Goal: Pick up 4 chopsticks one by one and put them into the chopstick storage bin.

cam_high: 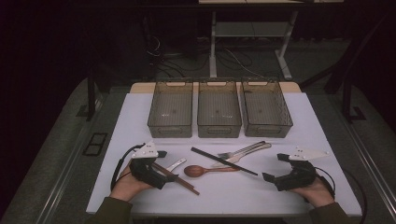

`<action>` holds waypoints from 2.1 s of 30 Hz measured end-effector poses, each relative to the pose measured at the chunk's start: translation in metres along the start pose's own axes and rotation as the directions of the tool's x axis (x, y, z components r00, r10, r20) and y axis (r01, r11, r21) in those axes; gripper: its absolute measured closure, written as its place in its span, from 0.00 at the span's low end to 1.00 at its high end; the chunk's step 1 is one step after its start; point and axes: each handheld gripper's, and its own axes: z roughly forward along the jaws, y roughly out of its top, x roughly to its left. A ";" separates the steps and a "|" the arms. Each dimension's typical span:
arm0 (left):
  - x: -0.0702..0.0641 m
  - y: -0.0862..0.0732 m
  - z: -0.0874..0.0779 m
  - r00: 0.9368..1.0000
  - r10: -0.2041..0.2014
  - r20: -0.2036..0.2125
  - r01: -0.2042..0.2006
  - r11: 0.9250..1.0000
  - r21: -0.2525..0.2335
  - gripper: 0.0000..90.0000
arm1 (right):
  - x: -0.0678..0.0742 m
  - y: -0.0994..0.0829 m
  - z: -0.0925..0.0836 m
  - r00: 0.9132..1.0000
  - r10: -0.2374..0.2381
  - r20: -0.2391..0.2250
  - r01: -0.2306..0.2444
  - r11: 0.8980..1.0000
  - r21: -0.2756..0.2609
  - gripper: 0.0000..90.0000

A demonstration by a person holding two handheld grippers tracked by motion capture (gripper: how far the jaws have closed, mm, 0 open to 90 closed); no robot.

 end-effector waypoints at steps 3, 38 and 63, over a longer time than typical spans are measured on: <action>0.000 0.000 0.000 1.000 0.004 0.002 -0.004 1.000 0.004 0.03 | 0.000 0.000 -0.001 1.000 0.000 0.002 0.000 1.000 0.000 0.01; 0.008 -0.003 -0.010 0.999 0.048 -0.018 -0.047 0.995 0.087 0.43 | -0.002 0.000 -0.001 1.000 0.010 0.001 -0.010 1.000 0.005 0.01; -0.007 0.001 0.006 0.988 0.138 0.070 -0.147 0.978 0.146 0.53 | -0.002 0.000 0.000 1.000 0.011 -0.003 -0.011 1.000 0.017 0.01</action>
